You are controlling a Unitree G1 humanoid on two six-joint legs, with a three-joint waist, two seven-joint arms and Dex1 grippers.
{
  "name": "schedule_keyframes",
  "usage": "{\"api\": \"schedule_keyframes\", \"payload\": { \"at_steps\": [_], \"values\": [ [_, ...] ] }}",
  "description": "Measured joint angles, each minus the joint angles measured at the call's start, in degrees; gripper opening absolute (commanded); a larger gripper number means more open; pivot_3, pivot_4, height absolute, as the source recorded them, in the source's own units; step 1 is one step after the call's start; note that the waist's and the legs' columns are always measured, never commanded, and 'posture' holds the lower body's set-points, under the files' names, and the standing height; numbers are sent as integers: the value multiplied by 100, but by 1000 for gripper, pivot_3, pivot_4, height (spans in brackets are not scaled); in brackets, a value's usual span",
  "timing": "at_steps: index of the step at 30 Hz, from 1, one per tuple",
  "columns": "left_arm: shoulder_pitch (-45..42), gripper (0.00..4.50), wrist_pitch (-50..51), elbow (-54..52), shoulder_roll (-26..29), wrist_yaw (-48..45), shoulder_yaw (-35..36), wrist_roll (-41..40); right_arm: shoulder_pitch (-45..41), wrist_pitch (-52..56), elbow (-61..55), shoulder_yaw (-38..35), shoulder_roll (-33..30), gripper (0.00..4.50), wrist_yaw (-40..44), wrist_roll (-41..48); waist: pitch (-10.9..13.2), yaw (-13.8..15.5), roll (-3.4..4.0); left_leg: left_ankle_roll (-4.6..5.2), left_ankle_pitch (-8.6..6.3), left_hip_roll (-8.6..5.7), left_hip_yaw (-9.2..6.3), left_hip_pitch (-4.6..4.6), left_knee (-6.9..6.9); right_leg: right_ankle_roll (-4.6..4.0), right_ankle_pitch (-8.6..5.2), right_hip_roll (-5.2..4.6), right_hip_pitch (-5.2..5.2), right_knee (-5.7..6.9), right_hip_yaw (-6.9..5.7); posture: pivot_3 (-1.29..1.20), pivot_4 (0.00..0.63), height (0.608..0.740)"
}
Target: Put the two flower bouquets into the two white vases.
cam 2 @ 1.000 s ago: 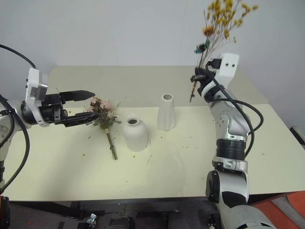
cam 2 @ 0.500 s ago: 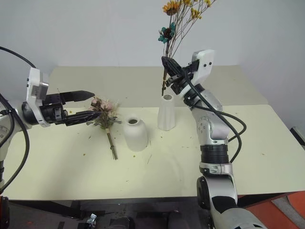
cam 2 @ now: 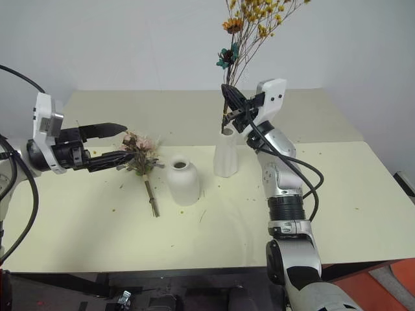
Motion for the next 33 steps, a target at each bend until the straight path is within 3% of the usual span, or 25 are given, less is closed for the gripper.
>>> {"api": "schedule_keyframes", "payload": {
  "at_steps": [33],
  "values": [
    [119, 4500, -3, -131, -9, 55, 14, -13, 373, -866, 824, 244, 43, 43, -252, -713, 0, -5, 1, 0, 0, 0, 0, 0, 0, 0, 0, 0, -1, 0, 1, 0, 150, 740]
  ]
}}
